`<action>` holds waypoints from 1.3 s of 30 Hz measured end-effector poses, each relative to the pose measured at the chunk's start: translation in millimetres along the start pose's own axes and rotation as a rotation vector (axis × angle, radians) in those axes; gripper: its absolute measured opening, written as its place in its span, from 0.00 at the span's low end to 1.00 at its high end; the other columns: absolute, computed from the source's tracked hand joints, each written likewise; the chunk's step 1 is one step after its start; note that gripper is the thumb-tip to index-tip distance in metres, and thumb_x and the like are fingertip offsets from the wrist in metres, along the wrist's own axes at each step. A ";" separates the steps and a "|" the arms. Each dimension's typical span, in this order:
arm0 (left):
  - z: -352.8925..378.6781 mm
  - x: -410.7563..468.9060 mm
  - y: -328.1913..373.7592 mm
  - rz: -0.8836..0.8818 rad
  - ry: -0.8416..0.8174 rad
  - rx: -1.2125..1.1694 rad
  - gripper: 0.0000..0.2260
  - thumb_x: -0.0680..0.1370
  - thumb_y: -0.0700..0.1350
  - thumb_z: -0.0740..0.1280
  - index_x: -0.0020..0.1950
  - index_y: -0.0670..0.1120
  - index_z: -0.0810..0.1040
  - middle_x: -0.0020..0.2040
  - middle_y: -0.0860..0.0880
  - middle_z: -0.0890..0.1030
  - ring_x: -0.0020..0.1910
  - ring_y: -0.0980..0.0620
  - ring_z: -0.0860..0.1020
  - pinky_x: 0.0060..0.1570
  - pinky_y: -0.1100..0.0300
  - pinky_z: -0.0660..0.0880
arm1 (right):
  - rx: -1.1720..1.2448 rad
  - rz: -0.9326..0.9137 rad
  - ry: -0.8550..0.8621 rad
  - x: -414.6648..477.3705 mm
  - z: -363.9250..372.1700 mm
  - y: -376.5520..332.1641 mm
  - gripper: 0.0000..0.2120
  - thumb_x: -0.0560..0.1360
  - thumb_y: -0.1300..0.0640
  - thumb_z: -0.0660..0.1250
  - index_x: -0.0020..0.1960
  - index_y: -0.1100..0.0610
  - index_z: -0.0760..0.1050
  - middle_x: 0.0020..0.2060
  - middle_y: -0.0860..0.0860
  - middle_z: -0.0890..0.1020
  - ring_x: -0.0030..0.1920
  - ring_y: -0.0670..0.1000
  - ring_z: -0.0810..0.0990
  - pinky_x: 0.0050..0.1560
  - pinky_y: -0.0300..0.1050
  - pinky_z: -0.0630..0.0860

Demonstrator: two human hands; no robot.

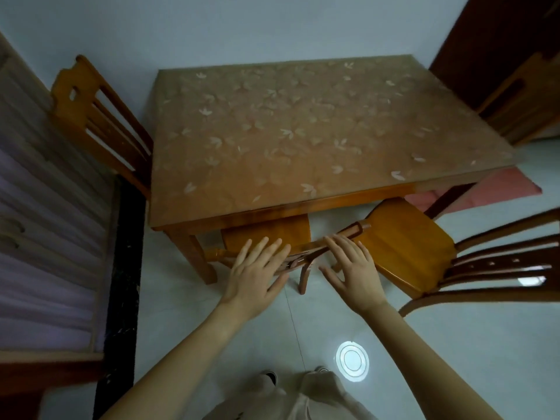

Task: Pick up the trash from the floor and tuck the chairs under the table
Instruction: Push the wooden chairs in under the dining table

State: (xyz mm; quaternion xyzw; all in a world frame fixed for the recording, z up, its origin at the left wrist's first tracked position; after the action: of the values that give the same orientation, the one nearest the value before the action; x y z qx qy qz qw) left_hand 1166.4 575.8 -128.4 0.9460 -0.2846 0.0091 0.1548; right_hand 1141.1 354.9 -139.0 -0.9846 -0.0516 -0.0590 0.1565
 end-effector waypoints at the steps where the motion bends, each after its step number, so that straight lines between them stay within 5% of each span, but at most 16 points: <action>1: -1.2 -3.1 7.9 0.046 0.010 -0.013 0.25 0.81 0.61 0.47 0.77 0.55 0.57 0.76 0.54 0.60 0.76 0.52 0.56 0.75 0.49 0.48 | 0.003 0.025 0.021 -12.7 -5.7 -1.4 0.28 0.82 0.35 0.49 0.78 0.46 0.57 0.74 0.49 0.68 0.76 0.51 0.61 0.77 0.52 0.50; 10: 65.3 -27.5 79.4 0.319 -0.303 -0.055 0.28 0.80 0.62 0.42 0.77 0.53 0.58 0.76 0.53 0.64 0.76 0.52 0.58 0.75 0.53 0.48 | -0.028 0.409 -0.017 -178.3 -19.1 13.8 0.28 0.81 0.39 0.49 0.73 0.53 0.69 0.70 0.50 0.74 0.71 0.54 0.70 0.73 0.55 0.62; 16: 84.8 -10.5 160.5 0.491 -0.399 -0.095 0.27 0.80 0.61 0.45 0.77 0.53 0.58 0.76 0.53 0.63 0.76 0.52 0.57 0.75 0.54 0.50 | -0.048 0.649 0.032 -259.7 -53.9 50.5 0.28 0.81 0.40 0.49 0.75 0.53 0.67 0.70 0.51 0.73 0.71 0.54 0.71 0.72 0.55 0.64; 24: 113.5 24.4 335.7 0.631 -0.362 -0.127 0.30 0.78 0.65 0.41 0.76 0.54 0.61 0.75 0.53 0.64 0.76 0.51 0.59 0.75 0.51 0.54 | -0.073 0.825 0.094 -353.9 -111.2 150.2 0.29 0.81 0.37 0.44 0.79 0.47 0.56 0.76 0.48 0.65 0.76 0.52 0.62 0.76 0.53 0.55; 32: 146.0 25.7 538.1 0.706 -0.325 -0.202 0.30 0.79 0.65 0.41 0.75 0.54 0.64 0.74 0.52 0.68 0.74 0.50 0.62 0.74 0.51 0.54 | -0.101 0.973 0.221 -468.4 -194.9 264.4 0.26 0.82 0.42 0.54 0.78 0.49 0.59 0.74 0.50 0.68 0.74 0.56 0.64 0.74 0.55 0.59; 39: 157.6 53.7 629.0 0.759 -0.281 -0.199 0.25 0.81 0.61 0.49 0.75 0.52 0.65 0.73 0.52 0.68 0.74 0.50 0.63 0.73 0.49 0.58 | -0.073 0.988 0.321 -506.0 -235.5 334.3 0.25 0.81 0.45 0.56 0.76 0.52 0.65 0.71 0.53 0.73 0.71 0.58 0.69 0.70 0.57 0.64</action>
State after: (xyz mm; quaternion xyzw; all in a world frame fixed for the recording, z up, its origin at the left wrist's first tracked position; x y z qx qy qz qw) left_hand 859.8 3.1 -91.7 0.7466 -0.6308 -0.0912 0.1909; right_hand 658.0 -77.4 -84.7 -0.8749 0.4459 -0.1300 0.1373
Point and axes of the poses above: each hand's wrist, its own x-axis towards the middle knuckle, its own z-axis out of the palm, y = z × x, the point moved 5 cm from there along x, towards the middle knuckle
